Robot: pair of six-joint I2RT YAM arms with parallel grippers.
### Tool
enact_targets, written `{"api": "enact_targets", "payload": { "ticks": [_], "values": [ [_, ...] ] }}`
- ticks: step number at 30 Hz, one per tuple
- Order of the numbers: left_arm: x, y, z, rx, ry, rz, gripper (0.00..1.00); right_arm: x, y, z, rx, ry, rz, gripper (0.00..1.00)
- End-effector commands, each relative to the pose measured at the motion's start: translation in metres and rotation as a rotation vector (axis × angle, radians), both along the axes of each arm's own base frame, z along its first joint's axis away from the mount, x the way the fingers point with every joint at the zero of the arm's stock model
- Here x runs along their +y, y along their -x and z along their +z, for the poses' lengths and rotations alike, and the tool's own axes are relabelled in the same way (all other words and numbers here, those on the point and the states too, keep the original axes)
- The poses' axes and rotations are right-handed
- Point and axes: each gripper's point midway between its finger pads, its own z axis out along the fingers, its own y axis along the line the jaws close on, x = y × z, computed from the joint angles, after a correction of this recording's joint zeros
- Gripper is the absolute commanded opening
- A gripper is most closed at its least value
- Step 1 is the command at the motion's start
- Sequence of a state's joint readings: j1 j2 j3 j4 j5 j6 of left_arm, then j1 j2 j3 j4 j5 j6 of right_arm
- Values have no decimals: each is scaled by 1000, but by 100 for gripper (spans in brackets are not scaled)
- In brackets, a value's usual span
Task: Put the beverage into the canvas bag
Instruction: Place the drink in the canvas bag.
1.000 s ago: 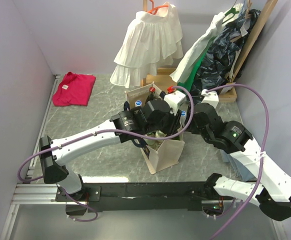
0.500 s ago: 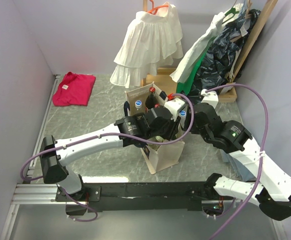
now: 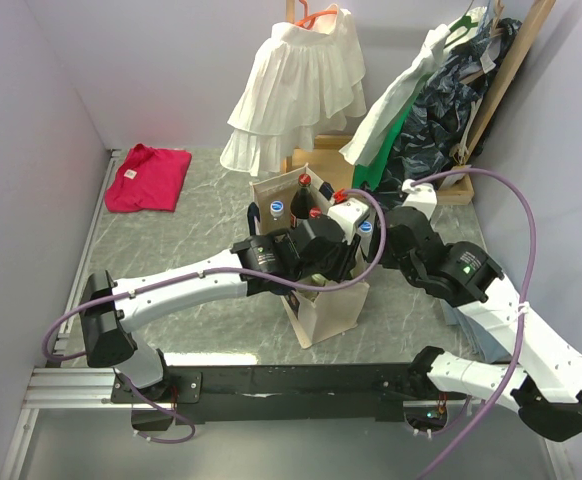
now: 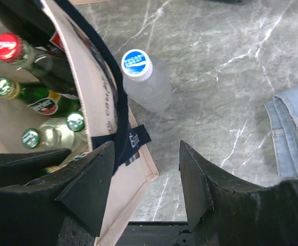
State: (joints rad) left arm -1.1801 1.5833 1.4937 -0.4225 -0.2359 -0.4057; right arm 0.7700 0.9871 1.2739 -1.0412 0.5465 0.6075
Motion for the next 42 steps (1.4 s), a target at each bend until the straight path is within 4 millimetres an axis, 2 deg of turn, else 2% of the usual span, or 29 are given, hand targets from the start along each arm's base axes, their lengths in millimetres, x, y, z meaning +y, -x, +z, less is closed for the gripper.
{"api": "enact_targets", "payload": {
  "ticks": [1, 5, 15, 20, 28, 34, 42],
  "values": [
    [-12, -3, 71, -85, 237, 18, 1, -15, 3, 0, -34, -3, -64, 61],
    [-11, -3, 72, -88, 241, 20, 1, -26, 7, -14, -46, 11, -96, 63],
    [-13, -3, 68, -83, 237, 17, 1, -50, 15, -24, -80, 40, -168, 67],
    [-16, -4, 62, -80, 226, 15, 1, -55, 17, -23, -87, 32, -186, 69],
    [-23, -5, 41, -45, 179, 13, 1, -60, 21, -21, -95, 20, -197, 71],
    [-28, -4, 25, -19, 146, 2, 1, -59, 21, -22, -96, 14, -193, 71],
    [-30, -4, 14, -6, 124, 0, 1, -56, 18, -20, -102, 20, -181, 72]
  ]
}}
